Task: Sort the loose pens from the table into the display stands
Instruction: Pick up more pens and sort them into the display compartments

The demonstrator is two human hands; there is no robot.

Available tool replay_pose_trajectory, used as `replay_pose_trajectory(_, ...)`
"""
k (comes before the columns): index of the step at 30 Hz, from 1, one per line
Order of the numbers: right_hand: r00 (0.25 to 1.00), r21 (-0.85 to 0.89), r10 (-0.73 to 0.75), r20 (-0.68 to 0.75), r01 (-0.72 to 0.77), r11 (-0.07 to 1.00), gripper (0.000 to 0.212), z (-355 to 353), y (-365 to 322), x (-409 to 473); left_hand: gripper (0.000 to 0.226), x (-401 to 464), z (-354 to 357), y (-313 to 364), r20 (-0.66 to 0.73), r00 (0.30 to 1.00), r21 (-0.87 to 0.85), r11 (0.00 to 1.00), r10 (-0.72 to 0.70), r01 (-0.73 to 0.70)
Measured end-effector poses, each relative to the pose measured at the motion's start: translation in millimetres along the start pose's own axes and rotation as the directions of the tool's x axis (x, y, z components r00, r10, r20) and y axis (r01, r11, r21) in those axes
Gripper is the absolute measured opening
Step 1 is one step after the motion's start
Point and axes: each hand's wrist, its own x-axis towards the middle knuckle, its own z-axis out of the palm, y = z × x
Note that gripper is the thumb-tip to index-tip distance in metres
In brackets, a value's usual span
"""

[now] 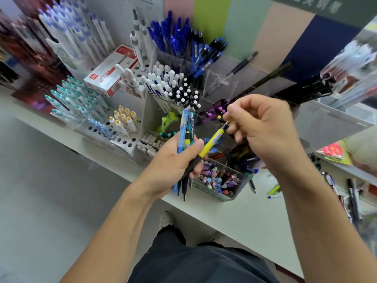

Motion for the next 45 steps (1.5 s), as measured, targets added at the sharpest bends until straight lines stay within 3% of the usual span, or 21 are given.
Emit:
replay_pose_trajectory(3, 0.996, -0.15, -0.088, 0.023, 0.09, 0.984, 0.007, 0, 1, -3, 0.012, 0, 5, -4, 0.115, 0.991, -0.046, 0.996, -0.074, 0.08)
replay_pose_trajectory(6, 0.995, -0.349, -0.035, -0.092, 0.0, 0.937, 0.02, 5, 20, -7, 0.01, 2, 18, -8, 0.125, 0.988, -0.044, 0.994, -0.095, 0.101)
replay_pose_trajectory(8, 0.986, -0.37, -0.013, -0.164, -0.049, 0.928, 0.026, 6, 28, -11, 0.01, 4, 24, -12, 0.121, 0.989, -0.028, 0.995, -0.091, 0.095)
replay_pose_trajectory(11, 0.96, -0.371, -0.093, -0.264, -0.012, 0.928, 0.018, -2, 31, -19, 0.01, 8, 25, -14, 0.098, 0.992, -0.095, 0.991, -0.084, 0.094)
replay_pose_trajectory(13, 0.978, -0.393, -0.021, -0.21, -0.065, 0.917, 0.021, -11, 29, -20, 0.016, 10, 22, -12, 0.097, 0.994, -0.141, 0.988, -0.055, 0.068)
replay_pose_trajectory(15, 0.993, -0.299, 0.113, -0.039, -0.119, 0.947, 0.022, -15, 24, -20, 0.025, 12, 19, -9, 0.146, 0.989, -0.172, 0.983, -0.031, 0.057)
replay_pose_trajectory(17, 0.987, -0.128, 0.151, 0.054, -0.143, 0.981, 0.017, -15, 18, -19, 0.028, 12, 20, -6, 0.19, 0.982, -0.187, 0.98, -0.024, 0.06)
replay_pose_trajectory(22, 0.978, 0.201, 0.169, 0.12, -0.19, 0.961, 0.014, -12, 4, -11, 0.04, 13, 25, -2, 0.293, 0.955, -0.227, 0.967, -0.044, 0.114)
replay_pose_trajectory(25, 0.987, 0.365, 0.161, -0.013, -0.145, 0.92, 0.025, -20, -3, -2, 0.029, 15, 26, 0, 0.279, 0.96, -0.213, 0.972, -0.035, 0.098)
replay_pose_trajectory(27, 0.99, 0.29, 0.133, -0.044, -0.115, 0.95, 0.027, -32, -3, 3, 0.029, 16, 24, 1, 0.243, 0.97, -0.185, 0.98, -0.025, 0.072)
replay_pose_trajectory(31, 0.957, 0.047, 0.139, 0.254, -0.156, 0.987, 0.007, -31, 0, -1, 0.023, 17, 19, 1, 0.249, 0.969, -0.198, 0.978, -0.007, 0.058)
replay_pose_trajectory(33, 0.921, 0.036, 0.152, 0.357, -0.177, 0.984, 0.014, -24, 1, -4, 0.017, 16, 21, 1, 0.238, 0.971, -0.23, 0.972, 0.008, 0.049)
replay_pose_trajectory(35, 0.902, 0.023, 0.164, 0.399, -0.189, 0.982, 0.018, -19, 1, -5, 0.026, 16, 21, 0, 0.192, 0.981, -0.183, 0.983, 0.019, 0.016)
replay_pose_trajectory(38, 0.905, -0.028, 0.156, 0.395, -0.158, 0.987, 0.013, -16, 1, -4, 0.028, 15, 20, 0, 0.124, 0.991, 0.011, 0.998, 0.059, -0.061)
replay_pose_trajectory(41, 0.917, -0.066, 0.166, 0.363, -0.152, 0.986, 0.009, -16, 3, 1, 0.043, 14, 18, 1, 0.117, 0.99, 0.037, 0.996, 0.075, -0.079)
replay_pose_trajectory(43, 0.931, -0.034, 0.16, 0.329, -0.157, 0.987, 0.007, -21, 0, 4, 0.031, 17, 16, -2, 0.062, 0.995, 0.053, 0.995, 0.08, -0.083)
replay_pose_trajectory(45, 0.977, 0.006, 0.087, 0.194, -0.09, 0.996, 0.007, -38, -7, 5, 0.016, 18, 12, -4, -0.001, 0.996, 0.091, 0.992, 0.093, -0.092)
